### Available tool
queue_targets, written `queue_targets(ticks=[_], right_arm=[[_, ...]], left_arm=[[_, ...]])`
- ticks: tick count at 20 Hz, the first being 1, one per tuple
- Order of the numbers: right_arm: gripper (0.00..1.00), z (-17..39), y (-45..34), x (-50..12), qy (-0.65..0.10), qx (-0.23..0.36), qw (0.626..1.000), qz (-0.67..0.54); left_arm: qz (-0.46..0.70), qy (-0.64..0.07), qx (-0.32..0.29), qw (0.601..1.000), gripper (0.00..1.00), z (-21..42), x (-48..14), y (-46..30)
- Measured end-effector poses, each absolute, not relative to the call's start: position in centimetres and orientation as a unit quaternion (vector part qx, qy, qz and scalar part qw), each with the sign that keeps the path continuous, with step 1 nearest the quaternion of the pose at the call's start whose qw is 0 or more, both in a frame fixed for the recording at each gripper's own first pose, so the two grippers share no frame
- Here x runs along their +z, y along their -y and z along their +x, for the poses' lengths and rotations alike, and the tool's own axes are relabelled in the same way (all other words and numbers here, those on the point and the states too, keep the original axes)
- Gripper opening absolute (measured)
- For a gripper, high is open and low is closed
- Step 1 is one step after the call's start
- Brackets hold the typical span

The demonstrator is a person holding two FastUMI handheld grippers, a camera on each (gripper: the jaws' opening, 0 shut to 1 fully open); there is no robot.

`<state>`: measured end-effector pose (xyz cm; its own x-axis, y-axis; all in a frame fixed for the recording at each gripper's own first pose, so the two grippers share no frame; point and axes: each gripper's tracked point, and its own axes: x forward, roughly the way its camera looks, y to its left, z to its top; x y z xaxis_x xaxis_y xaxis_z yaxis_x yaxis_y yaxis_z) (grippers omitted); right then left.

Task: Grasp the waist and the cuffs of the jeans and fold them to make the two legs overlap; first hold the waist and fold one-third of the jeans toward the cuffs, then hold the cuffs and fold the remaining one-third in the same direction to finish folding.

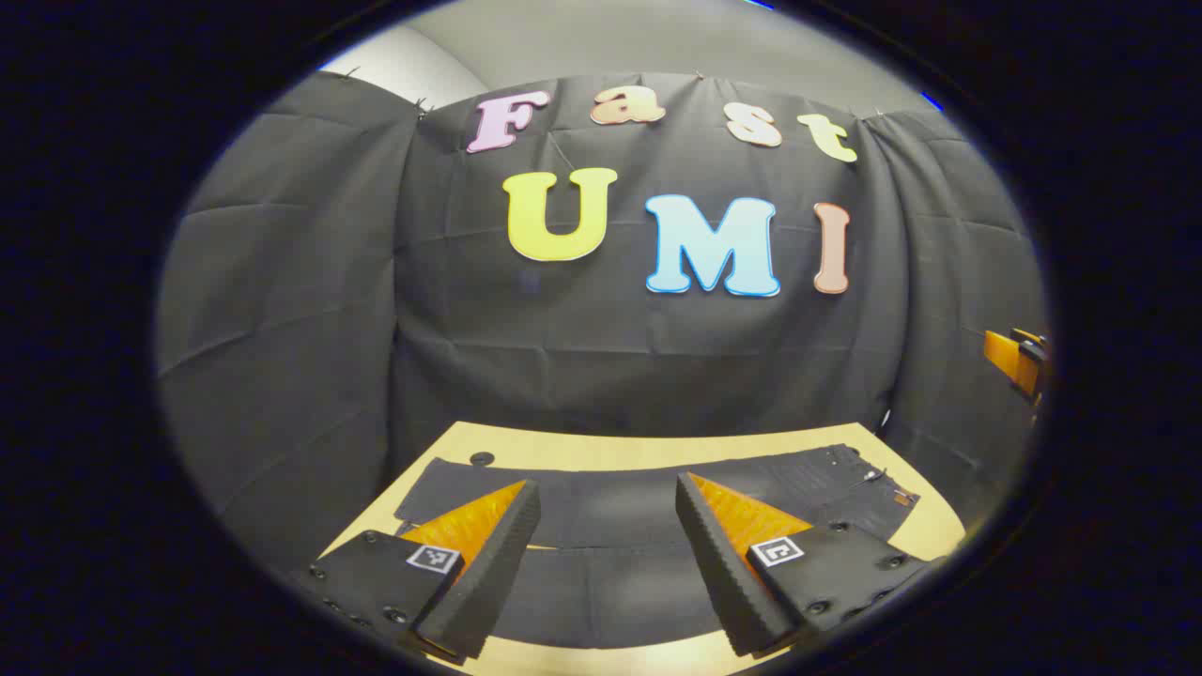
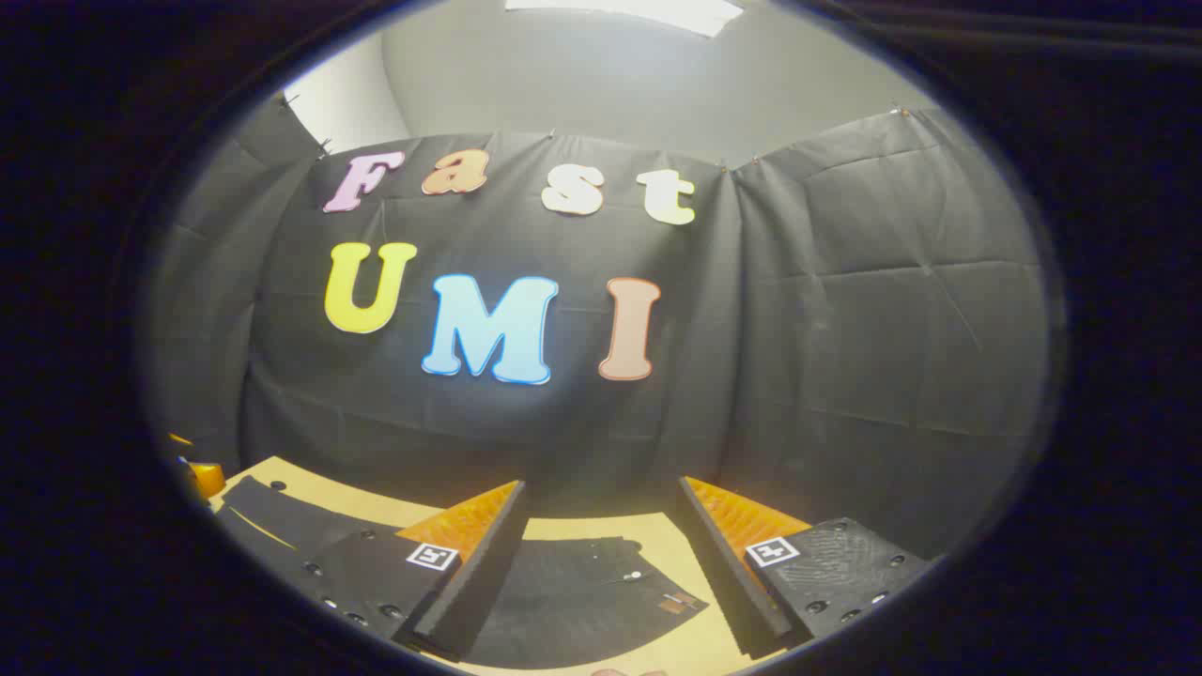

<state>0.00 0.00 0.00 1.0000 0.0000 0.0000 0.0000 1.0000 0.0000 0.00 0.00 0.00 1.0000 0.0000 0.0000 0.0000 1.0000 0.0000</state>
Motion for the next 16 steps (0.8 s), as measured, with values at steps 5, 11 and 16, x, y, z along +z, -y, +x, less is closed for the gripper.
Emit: queue_targets(ticks=[5,11,16], right_arm=[[0.94,2.0,-0.3,-2.5,-0.041,0.021,0.999,0.013],[0.95,2.9,-0.8,-5.2,-0.063,0.044,0.997,0.011],[0.95,3.3,-0.9,-6.6,-0.075,0.057,0.995,0.018]], left_arm=[[0.005,-0.013,0.015,1.000,0.96,1.7,-0.3,0.8],[0.003,-0.024,0.010,1.000,0.96,1.4,-0.8,4.0],[0.000,-0.034,0.033,0.999,0.96,1.6,-1.0,2.8]])
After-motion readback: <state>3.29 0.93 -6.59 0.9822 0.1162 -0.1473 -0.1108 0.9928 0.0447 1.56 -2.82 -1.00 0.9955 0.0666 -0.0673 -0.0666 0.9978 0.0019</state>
